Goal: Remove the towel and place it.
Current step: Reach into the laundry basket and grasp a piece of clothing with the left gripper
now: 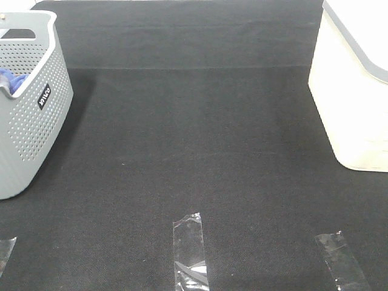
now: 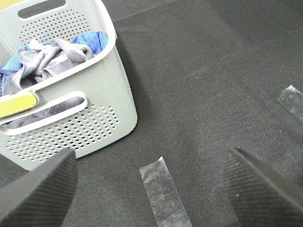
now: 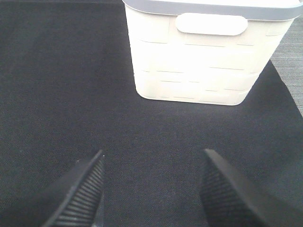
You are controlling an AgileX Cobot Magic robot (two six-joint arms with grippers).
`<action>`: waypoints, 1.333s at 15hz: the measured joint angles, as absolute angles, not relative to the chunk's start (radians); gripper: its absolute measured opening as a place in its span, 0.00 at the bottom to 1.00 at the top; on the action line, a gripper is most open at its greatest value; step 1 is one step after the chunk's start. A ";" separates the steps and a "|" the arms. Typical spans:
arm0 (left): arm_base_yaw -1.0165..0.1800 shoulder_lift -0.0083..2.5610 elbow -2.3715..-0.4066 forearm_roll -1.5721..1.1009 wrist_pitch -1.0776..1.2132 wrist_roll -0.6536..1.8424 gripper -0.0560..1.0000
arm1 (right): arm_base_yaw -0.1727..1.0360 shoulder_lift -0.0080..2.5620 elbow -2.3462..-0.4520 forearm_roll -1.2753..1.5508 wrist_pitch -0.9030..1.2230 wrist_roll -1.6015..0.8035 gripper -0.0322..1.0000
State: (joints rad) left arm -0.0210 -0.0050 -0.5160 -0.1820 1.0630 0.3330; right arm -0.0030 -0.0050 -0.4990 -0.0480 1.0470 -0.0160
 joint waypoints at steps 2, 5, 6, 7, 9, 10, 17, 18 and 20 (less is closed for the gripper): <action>-0.021 -0.005 -0.516 -0.182 1.063 0.333 0.81 | -0.003 -0.005 -0.499 -0.048 1.047 -0.016 0.58; -0.021 -0.005 -0.516 -0.182 1.063 0.333 0.81 | -0.003 -0.005 -0.499 -0.048 1.047 -0.016 0.58; -0.021 -0.005 -0.516 -0.182 1.063 0.333 0.81 | -0.003 -0.005 -0.499 -0.048 1.047 -0.016 0.58; -0.021 -0.005 -0.516 -0.182 1.063 0.333 0.81 | -0.003 -0.005 -0.499 -0.048 1.047 -0.016 0.58; -0.021 -0.005 -0.516 -0.182 1.063 0.333 0.81 | -0.003 -0.005 -0.499 -0.048 1.047 -0.016 0.58; -0.021 -0.005 -0.516 -0.182 1.063 0.333 0.81 | -0.003 -0.005 -0.499 -0.048 1.047 -0.016 0.58; -0.021 -0.005 -0.516 -0.182 1.063 0.333 0.81 | -0.003 -0.005 -0.499 -0.048 1.047 -0.016 0.58; -0.021 -0.005 -0.516 -0.182 1.063 0.333 0.81 | -0.003 -0.005 -0.499 -0.048 1.047 -0.016 0.58; -0.021 -0.005 -0.516 -0.182 1.063 0.333 0.81 | -0.003 -0.005 -0.499 -0.048 1.047 -0.016 0.58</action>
State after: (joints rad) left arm -0.0210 -0.0050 -0.5160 -0.1820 1.0630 0.3330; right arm -0.0030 -0.0050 -0.4990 -0.0480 1.0470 -0.0160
